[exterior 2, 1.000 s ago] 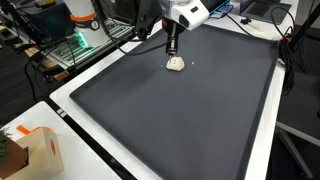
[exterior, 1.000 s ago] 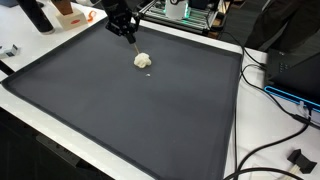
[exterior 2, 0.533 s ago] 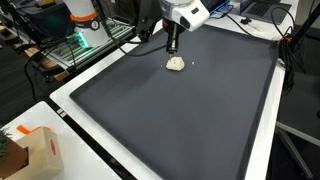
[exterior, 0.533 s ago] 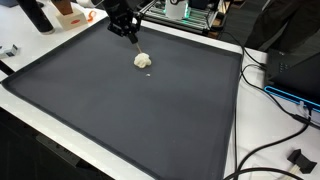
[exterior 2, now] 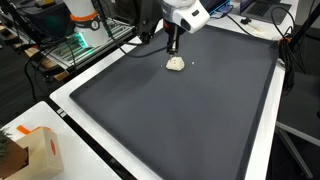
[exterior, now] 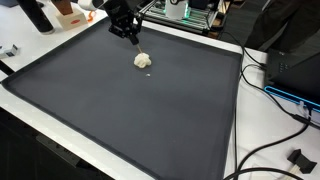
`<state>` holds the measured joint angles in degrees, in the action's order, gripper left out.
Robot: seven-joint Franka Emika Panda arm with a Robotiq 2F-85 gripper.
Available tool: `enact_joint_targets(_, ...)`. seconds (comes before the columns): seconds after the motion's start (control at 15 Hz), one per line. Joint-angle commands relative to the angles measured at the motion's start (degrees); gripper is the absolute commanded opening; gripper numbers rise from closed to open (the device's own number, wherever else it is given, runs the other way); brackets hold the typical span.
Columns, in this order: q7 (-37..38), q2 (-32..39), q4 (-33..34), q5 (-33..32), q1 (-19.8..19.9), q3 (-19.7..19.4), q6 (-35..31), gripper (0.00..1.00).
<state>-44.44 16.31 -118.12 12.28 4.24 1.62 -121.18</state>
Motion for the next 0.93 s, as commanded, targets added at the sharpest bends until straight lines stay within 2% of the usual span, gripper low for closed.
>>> enact_joint_targets(0.0,-1.1,1.3,0.7,0.6,0.7,0.9,-0.3,0.03)
enact_joint_targets(0.87,-0.2,3.5,0.2,-1.0,0.3,1.6,-3.4,0.03)
